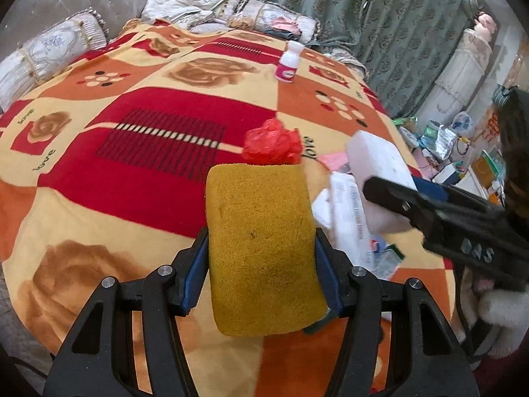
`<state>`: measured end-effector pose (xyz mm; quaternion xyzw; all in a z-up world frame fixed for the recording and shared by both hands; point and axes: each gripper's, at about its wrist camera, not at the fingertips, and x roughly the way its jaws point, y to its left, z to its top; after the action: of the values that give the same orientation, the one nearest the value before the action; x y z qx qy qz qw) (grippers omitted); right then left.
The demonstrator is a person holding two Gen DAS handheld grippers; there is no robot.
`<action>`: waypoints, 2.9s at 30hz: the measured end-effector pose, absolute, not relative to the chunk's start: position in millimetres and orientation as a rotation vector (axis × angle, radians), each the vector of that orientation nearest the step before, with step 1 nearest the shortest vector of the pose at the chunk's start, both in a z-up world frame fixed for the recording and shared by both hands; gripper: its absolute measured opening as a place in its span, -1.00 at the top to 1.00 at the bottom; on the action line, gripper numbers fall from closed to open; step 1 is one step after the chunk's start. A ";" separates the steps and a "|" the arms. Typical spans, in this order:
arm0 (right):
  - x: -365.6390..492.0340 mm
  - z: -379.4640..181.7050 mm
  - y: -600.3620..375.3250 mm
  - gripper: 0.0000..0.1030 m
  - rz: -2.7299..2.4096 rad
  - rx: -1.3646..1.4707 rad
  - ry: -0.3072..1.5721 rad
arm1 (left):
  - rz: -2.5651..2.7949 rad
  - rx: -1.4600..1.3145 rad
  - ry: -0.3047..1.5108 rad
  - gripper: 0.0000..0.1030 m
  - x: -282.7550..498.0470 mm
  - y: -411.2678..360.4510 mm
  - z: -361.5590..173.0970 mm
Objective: Collect trash
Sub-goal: 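Grasp the yellow sponge with the left tool while the right tool grasps the white foam block, then carry the yellow sponge and white foam block toward the black bin, then open both tools over the black bin to drop sponge and foam block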
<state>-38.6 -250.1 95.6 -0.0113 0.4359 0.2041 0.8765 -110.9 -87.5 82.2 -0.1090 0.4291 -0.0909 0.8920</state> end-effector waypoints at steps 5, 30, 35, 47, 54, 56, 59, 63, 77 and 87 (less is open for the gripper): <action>-65.2 103.2 -277.7 -0.20 0.401 -0.012 0.884 | -0.227 -0.192 0.880 -0.12 -116.5 -116.3 90.3; -130.5 96.3 -384.6 -0.21 0.255 0.072 0.867 | -0.326 -0.040 0.845 -0.12 -134.8 -218.7 105.9; -138.1 97.2 -396.3 -0.21 0.239 0.085 0.862 | -0.339 -0.013 0.838 -0.12 -138.9 -232.4 108.1; -155.7 95.4 -433.9 -0.22 0.168 0.109 0.863 | -0.383 0.035 0.830 -0.12 -143.7 -269.6 110.7; -165.4 92.8 -462.7 -0.22 0.116 0.134 0.865 | -0.416 0.066 0.829 -0.12 -144.5 -298.0 111.4; -168.7 91.9 -471.7 -0.22 0.101 0.142 0.865 | -0.429 0.076 0.829 -0.12 -145.3 -307.7 111.5; -173.2 90.0 -485.8 -0.22 0.077 0.158 0.866 | -0.456 0.081 0.836 -0.12 -145.7 -322.5 110.7; -178.1 86.7 -507.6 -0.23 0.039 0.182 0.868 | -0.493 0.090 0.844 -0.12 -145.2 -342.1 109.7; -194.3 73.6 -574.0 -0.23 -0.070 0.252 0.876 | -0.605 0.113 0.893 -0.12 -141.6 -418.1 105.0; -199.8 57.9 -621.0 -0.25 -0.142 0.298 0.898 | -0.686 0.081 0.966 -0.13 -126.9 -465.6 97.2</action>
<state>-199.8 -621.0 57.9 0.1433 0.4322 -0.0683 0.8877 -126.9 -465.6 97.2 0.0383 0.4552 -0.3234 0.8287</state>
